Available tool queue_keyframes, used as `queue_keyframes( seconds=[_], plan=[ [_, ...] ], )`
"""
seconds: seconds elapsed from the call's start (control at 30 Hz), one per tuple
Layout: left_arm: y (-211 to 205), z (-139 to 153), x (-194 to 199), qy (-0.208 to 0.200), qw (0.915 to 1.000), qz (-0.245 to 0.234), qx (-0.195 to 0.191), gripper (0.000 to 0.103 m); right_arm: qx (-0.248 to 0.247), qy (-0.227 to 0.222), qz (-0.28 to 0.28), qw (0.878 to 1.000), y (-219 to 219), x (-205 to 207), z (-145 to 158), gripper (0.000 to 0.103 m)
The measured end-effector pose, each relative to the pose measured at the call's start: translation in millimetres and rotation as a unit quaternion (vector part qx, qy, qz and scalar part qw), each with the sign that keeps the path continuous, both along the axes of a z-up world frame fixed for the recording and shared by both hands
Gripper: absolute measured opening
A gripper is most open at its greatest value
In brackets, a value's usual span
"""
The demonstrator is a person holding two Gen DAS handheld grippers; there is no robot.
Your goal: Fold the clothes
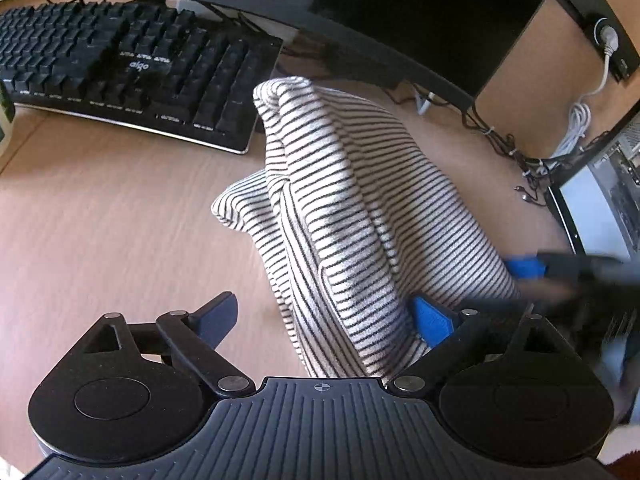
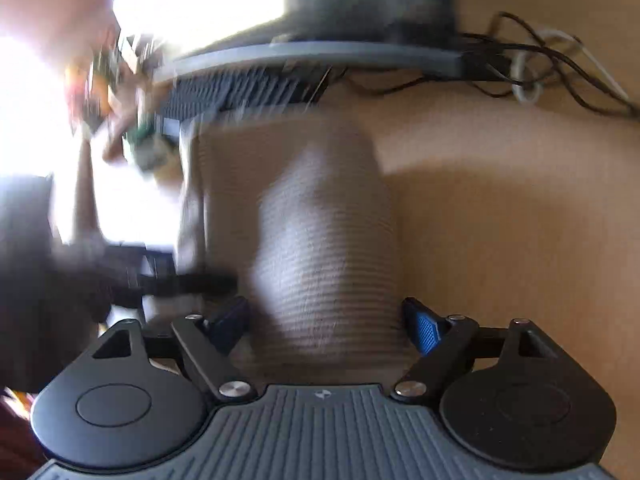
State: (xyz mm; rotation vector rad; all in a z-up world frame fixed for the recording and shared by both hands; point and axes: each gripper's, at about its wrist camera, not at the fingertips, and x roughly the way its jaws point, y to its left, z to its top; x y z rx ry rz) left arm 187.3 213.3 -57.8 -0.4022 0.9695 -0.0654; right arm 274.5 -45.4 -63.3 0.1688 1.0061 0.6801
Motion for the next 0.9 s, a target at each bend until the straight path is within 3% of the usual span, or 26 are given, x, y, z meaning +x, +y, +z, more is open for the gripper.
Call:
queue_keyframes(
  seconds=[0.1, 0.23, 0.4, 0.57, 0.7, 0.8, 0.9],
  plan=[
    [-1, -1, 1, -0.001, 1.0, -0.006, 0.003, 0.097, 0.053, 0.004, -0.034, 0.998, -9, 29, 13, 0.091],
    [3, -2, -1, -0.005, 0.9999, -0.001, -0.012, 0.097, 0.034, -0.008, -0.006, 0.999, 16, 57, 4, 0.093],
    [33, 2, -9, -0.039, 0.9921, 0.061, -0.103, 0.094, 0.014, -0.01, 0.018, 1.0, 29, 68, -8, 0.092],
    [57, -9, 14, -0.028, 0.9812, 0.108, -0.158, 0.094, 0.056, 0.007, 0.007, 0.998, 21, 84, -16, 0.089],
    [55, -27, 37, -0.013, 0.9714, 0.122, -0.203, 0.091, 0.1, 0.064, 0.021, 0.993, 27, 98, -39, 0.084],
    [54, -17, 43, -0.035, 0.9727, 0.124, -0.193, 0.089, 0.112, 0.043, 0.032, 0.992, 33, 100, -36, 0.07],
    [51, 7, 43, -0.085, 0.9783, 0.107, -0.155, 0.089, 0.136, -0.012, 0.052, 0.989, 35, 100, -17, 0.068]
  ],
)
